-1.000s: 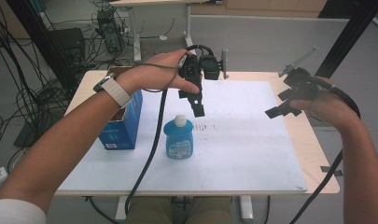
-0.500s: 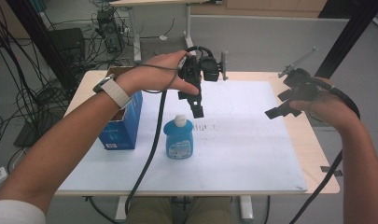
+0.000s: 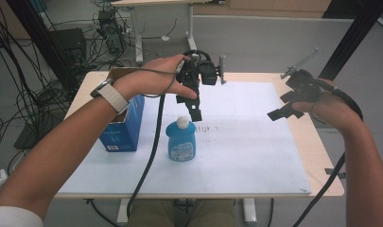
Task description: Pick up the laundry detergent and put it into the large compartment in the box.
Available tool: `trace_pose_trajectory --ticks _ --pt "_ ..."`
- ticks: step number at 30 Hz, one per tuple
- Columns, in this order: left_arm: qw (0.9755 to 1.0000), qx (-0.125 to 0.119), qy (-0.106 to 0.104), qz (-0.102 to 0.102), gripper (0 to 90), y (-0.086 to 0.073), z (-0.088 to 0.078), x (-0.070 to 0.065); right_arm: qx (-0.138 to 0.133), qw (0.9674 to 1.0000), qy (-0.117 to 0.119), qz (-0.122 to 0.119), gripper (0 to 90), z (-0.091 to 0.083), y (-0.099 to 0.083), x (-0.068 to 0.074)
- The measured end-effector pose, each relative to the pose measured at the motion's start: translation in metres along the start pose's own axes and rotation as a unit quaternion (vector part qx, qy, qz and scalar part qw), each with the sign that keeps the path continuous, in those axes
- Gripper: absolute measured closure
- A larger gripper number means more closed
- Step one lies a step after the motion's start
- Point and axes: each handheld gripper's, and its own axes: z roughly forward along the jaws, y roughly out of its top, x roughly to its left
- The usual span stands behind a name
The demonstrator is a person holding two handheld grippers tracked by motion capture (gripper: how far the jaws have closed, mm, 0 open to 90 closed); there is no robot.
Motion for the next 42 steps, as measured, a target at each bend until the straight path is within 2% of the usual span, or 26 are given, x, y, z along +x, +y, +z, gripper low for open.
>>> trace_pose_trajectory --ticks 18,19,31,42 --pt "0.9999 0.014 0.002 -0.003 7.4 -0.004 0.014 0.003 0.0 1.0 0.003 0.0 9.1 0.005 -0.001 -0.002" --pt "0.9999 0.013 0.002 -0.008 7.4 -0.005 0.016 0.002 0.0 1.0 0.003 0.0 9.1 0.005 -0.001 -0.002" --pt "0.9999 0.008 -0.003 -0.011 7.5 -0.016 0.032 0.006 -0.001 1.0 0.005 0.0 9.0 0.007 0.0 -0.002" --pt "0.9997 0.022 -0.003 -0.008 8.4 -0.015 0.049 0.007 0.002 1.0 0.008 -0.002 9.0 0.01 0.001 -0.003"
